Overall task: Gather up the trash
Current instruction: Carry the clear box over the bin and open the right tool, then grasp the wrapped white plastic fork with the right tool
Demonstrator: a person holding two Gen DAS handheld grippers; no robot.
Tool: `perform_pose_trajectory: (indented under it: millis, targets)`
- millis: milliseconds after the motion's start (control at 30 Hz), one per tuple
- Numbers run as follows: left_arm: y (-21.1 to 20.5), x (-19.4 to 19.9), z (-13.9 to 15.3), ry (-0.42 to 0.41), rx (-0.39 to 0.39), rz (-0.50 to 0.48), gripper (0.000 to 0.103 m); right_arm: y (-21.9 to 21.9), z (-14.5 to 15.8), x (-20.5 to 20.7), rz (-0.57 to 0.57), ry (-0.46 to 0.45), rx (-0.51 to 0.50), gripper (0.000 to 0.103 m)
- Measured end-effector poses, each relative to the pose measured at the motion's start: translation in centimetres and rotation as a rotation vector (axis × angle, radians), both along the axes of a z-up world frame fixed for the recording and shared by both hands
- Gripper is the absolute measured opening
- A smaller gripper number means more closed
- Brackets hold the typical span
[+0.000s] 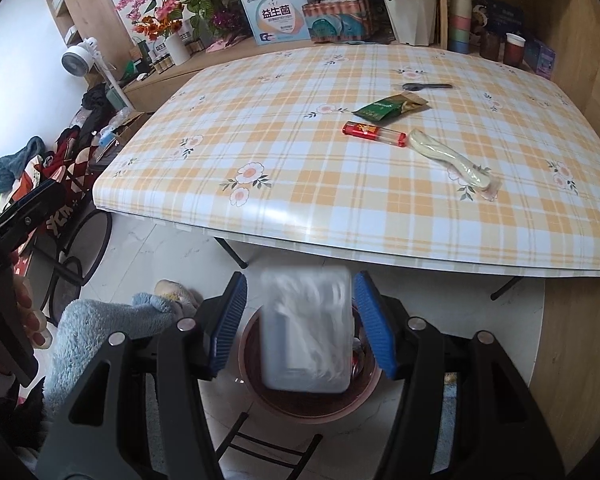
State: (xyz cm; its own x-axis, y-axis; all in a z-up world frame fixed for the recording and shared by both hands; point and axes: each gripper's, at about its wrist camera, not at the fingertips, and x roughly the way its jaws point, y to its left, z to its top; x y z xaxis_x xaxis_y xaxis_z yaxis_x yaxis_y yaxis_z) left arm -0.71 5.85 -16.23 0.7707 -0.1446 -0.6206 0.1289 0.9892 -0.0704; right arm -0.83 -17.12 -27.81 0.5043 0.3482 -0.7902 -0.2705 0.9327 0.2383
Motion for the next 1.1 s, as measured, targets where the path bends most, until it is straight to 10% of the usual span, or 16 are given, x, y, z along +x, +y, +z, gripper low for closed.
perform_pose_trajectory:
  millis: [433,1100]
  targets:
    - [0.4,0.0,-0.6,0.007,0.001,0.008,0.097,-0.6,1.1,0.4,-0.056,-0.066,-0.063,0.095]
    - [-5.9,8.7,-2.5,0.086,-0.028,-0.16,0.097,-8.9,-0.8,6.3,-0.148,-0.065,-0.149,0.097]
